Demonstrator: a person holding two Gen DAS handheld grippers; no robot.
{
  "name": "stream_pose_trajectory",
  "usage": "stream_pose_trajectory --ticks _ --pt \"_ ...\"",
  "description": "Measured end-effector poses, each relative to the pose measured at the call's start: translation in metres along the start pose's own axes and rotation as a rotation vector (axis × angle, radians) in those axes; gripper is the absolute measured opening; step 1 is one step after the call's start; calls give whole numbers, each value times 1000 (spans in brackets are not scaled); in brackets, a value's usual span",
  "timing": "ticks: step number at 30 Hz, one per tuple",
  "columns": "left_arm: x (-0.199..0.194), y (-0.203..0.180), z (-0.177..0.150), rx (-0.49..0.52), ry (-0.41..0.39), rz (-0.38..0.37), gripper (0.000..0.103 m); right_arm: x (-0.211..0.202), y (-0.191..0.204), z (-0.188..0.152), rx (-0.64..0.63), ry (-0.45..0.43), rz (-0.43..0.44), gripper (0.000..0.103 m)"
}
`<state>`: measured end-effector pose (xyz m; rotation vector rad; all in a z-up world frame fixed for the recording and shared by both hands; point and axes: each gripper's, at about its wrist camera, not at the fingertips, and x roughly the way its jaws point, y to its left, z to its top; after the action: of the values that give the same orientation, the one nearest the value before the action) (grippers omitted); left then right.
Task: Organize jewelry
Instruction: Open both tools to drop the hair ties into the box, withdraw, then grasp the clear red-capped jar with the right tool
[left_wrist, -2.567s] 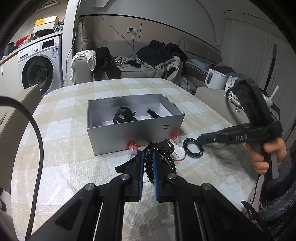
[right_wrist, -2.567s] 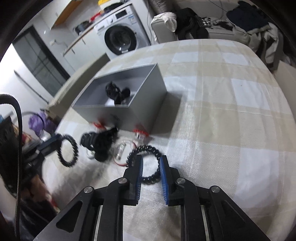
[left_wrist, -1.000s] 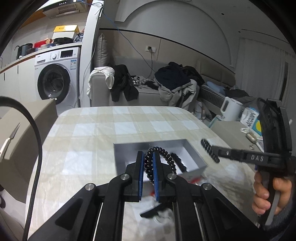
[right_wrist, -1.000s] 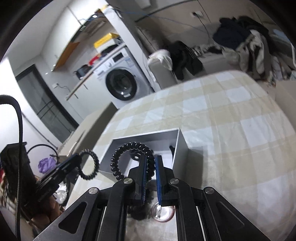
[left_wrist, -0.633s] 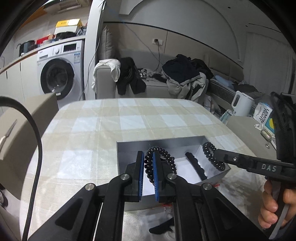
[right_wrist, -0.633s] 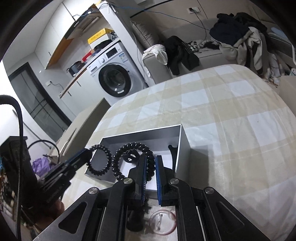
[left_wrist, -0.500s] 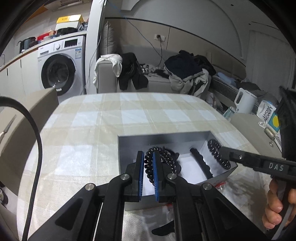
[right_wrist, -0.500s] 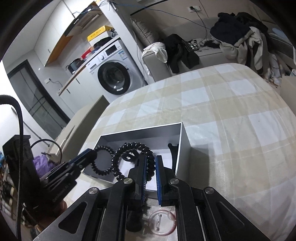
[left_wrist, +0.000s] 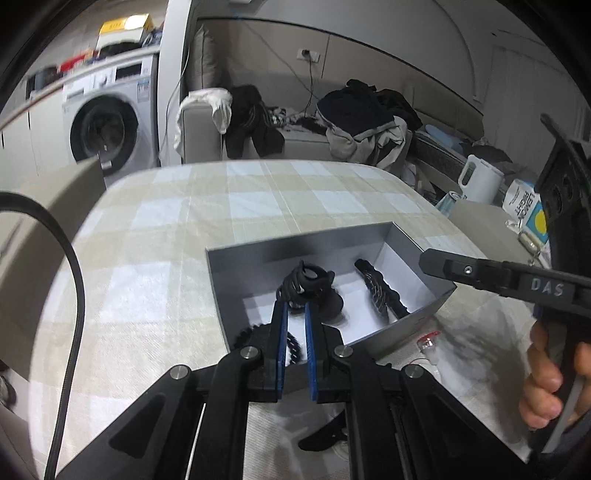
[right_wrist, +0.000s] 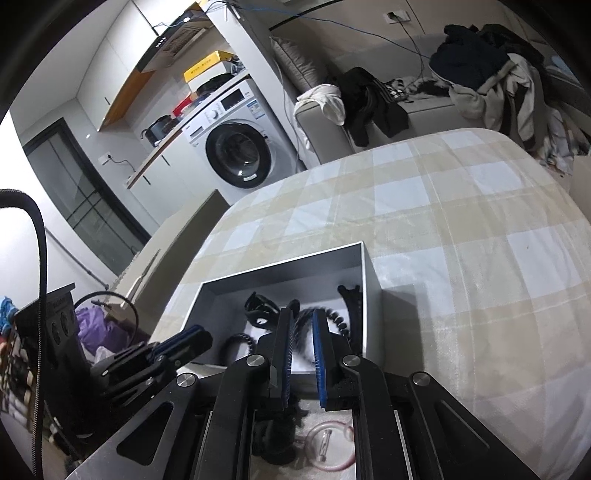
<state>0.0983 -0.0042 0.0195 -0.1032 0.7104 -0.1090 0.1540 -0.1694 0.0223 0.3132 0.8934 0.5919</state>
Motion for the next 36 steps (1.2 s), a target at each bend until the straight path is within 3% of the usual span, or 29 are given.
stream_pose_trajectory --ticks 3,4,5,6,8,9,10,11,12,14,15,20,25,29,31,36 --pt "-5 1 1 2 -10 5 7 -7 5 -2 -40 8 4 18" --pt "-9 1 1 -4 -14 2 13 -10 7 -3 -58 6 -1 28" --pt "-15 1 1 -9 -26 -5 24 -17 9 -6 -81 -4 -10 41" --pt "-25 0 -1 -13 -50 -14 32 -21 10 -8 -90 -13 -18 47" --pt "-39 -1 -4 -17 -77 -17 71 -37 12 -13 -122 -33 -37 70" --pt "-45 -2 -7 -22 -80 -18 78 -43 13 -14 -132 -39 -41 77" --pt "-52 -3 -10 -29 -78 -20 84 -50 13 -16 -145 -44 -42 92" --pt "-58 -5 -13 -30 -80 -26 84 -57 14 -18 -157 -45 -39 103" --pt "-62 -6 -16 -29 -91 -30 85 -60 14 -20 -163 -47 -37 103" --pt "-69 -7 -22 -32 -111 -27 100 -67 13 -24 -175 -38 -37 103" --pt "-69 -8 -23 -30 -113 -29 102 -67 12 -25 -180 -32 -43 103" --pt "-63 -15 -26 20 -97 -9 102 -58 1 -29 -189 -5 -96 103" --pt "-50 -11 -28 -1 -66 -16 102 -43 -25 -30 -56 57 -45 103" --pt "-48 -10 -34 0 -48 -20 102 -29 -39 -34 18 129 12 73" --pt "-46 -9 -35 -1 -45 -15 102 -23 -43 -37 29 152 19 65" --pt "-45 -10 -39 -3 -33 -8 102 -17 -38 -42 0 175 20 63"
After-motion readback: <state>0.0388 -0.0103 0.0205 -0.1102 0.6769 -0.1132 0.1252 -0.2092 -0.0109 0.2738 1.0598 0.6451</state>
